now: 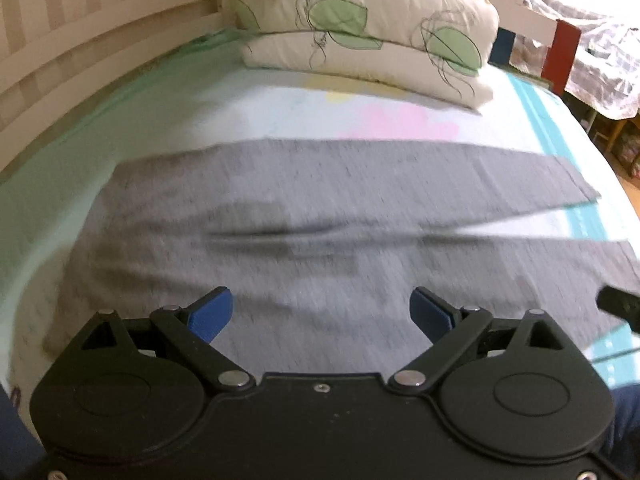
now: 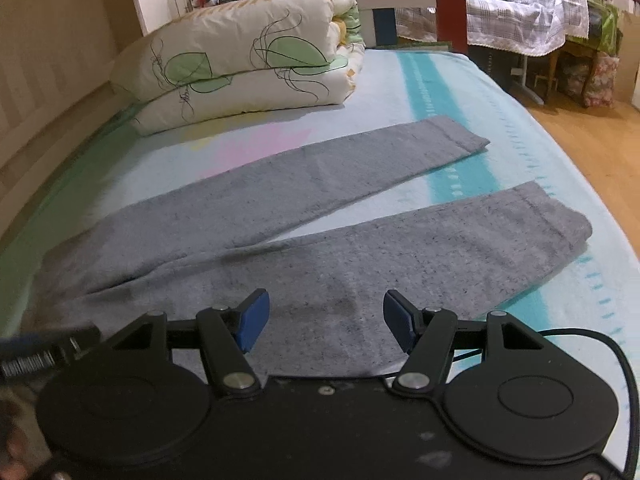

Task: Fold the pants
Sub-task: 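Move the right gripper to a grey pant-leg hem and close on it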

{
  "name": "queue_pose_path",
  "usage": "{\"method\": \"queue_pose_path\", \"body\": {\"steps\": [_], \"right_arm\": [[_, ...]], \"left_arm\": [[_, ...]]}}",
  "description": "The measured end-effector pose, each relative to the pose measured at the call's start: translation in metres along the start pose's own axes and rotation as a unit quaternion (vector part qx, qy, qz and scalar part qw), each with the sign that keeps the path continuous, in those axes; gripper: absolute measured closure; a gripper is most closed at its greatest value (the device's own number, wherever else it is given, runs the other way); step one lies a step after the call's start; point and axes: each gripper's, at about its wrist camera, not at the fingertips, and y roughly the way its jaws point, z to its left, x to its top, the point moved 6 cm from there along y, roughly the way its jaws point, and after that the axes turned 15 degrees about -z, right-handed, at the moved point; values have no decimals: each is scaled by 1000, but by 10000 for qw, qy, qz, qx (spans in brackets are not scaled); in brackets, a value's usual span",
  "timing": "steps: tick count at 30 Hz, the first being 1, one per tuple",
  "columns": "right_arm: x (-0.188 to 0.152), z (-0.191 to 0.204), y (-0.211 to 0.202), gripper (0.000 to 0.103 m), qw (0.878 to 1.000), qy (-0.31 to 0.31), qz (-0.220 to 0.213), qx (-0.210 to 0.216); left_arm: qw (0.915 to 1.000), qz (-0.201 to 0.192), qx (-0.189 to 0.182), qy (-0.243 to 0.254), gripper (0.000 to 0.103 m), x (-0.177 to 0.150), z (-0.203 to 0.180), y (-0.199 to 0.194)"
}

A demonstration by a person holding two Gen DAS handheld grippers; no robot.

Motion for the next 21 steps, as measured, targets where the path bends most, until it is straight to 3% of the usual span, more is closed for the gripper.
{"method": "queue_pose_path", "body": {"steps": [7, 11, 16, 21], "right_arm": [[19, 5, 13, 36, 9993, -218, -312, 23], [35, 1, 37, 36, 9990, -236, -336, 154], [43, -11, 87, 37, 9992, -293, 242, 144], [49, -27, 134, 41, 9980, -401, 492, -15]], "left_arm": [[9997, -85, 113, 186, 6, 21, 10, 28], [9998, -28, -77, 176, 6, 32, 9, 49], [9998, 38, 92, 188, 7, 45, 14, 84], [9987, -57, 331, 392, 7, 58, 23, 115]]}}
